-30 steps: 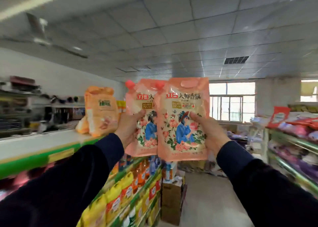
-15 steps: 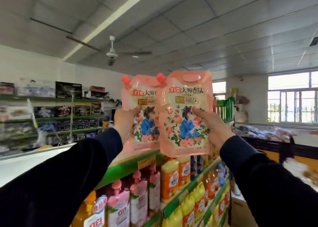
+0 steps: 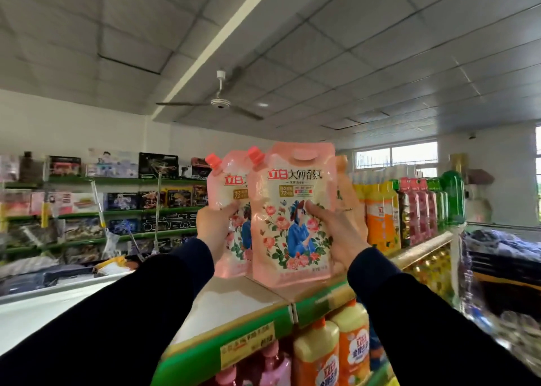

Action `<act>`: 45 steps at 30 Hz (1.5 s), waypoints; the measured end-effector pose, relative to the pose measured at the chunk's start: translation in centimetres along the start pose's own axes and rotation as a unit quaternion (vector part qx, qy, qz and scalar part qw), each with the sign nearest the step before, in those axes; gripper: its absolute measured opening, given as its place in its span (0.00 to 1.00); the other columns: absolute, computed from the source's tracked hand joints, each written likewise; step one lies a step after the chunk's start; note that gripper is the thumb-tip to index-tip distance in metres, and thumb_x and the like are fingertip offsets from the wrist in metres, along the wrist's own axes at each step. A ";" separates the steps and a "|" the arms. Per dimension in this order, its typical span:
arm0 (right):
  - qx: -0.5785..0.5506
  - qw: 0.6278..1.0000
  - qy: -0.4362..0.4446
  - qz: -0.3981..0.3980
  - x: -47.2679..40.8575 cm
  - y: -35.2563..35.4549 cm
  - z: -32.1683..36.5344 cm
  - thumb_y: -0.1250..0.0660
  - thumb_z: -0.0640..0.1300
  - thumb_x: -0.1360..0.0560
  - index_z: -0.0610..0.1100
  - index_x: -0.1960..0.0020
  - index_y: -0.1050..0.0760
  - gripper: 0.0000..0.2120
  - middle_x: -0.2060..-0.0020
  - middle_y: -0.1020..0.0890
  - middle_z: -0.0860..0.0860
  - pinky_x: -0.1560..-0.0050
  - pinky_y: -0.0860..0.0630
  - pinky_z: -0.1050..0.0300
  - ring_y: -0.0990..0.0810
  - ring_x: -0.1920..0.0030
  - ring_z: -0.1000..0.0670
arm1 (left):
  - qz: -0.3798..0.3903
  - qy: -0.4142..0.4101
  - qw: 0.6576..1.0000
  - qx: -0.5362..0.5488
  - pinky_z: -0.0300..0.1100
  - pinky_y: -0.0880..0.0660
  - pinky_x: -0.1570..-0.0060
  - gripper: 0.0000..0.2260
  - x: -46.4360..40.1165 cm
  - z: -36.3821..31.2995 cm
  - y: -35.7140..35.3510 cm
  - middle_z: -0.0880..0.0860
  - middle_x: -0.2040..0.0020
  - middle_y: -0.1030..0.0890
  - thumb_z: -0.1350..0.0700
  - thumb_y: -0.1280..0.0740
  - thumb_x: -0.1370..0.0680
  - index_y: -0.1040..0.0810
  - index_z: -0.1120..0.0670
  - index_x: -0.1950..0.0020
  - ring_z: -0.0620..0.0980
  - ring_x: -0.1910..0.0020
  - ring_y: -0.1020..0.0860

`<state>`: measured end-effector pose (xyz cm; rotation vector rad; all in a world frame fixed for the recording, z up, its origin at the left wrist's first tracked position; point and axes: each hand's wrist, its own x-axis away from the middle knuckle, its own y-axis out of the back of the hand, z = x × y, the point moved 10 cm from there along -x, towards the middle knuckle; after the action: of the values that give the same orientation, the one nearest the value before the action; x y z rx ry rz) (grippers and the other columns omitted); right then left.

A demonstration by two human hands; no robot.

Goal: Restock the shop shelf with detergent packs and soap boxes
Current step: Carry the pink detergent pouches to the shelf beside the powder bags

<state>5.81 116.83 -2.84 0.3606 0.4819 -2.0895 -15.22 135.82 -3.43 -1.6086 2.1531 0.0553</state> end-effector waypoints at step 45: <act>0.009 0.995 0.016 -0.100 -7.1 1.4 -5.6 0.32 0.46 0.20 0.40 0.51 0.17 0.10 0.56 0.12 0.40 0.49 0.16 0.38 0.13 0.54 0.34 | 0.139 -0.146 0.960 -0.195 0.62 0.18 0.46 0.56 1.6 0.1 -4.7 0.56 0.29 0.29 0.52 0.15 0.40 0.45 0.37 0.21 0.59 0.37 0.21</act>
<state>11.09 123.95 -4.99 0.3691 0.5384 -2.2860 -11.25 132.87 -3.06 -1.3659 2.2025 0.7996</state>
